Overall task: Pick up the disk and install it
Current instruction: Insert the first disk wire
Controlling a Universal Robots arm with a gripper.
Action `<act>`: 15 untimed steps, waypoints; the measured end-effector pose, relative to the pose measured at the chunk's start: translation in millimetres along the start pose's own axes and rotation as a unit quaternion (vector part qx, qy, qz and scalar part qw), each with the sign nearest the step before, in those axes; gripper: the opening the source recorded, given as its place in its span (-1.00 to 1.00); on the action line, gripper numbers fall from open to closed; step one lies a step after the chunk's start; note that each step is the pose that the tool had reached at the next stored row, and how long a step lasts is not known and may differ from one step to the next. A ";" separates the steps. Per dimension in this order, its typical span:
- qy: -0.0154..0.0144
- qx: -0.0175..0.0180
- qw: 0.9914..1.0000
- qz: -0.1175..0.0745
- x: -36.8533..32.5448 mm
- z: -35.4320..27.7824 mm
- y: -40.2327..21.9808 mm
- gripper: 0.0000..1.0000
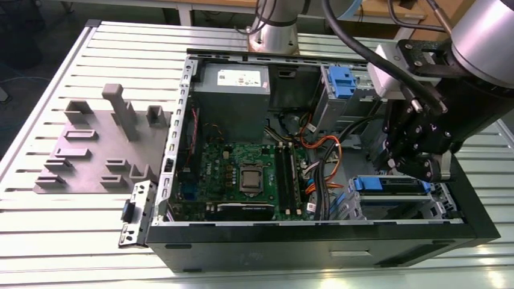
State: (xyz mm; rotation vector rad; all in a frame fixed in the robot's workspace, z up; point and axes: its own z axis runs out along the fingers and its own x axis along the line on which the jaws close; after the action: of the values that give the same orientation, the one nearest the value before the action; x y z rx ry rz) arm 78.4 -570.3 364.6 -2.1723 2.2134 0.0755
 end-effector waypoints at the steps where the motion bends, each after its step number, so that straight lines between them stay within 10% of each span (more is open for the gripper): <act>1: 0.000 0.000 1.000 0.000 -0.3 -1.1 0.0 -0.79; 15: 0.000 0.000 1.000 0.000 -1.1 -1.6 -2.1 -0.79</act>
State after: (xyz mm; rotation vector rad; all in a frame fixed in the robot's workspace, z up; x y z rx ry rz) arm 80.6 -569.4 366.3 -2.1723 2.2133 0.0756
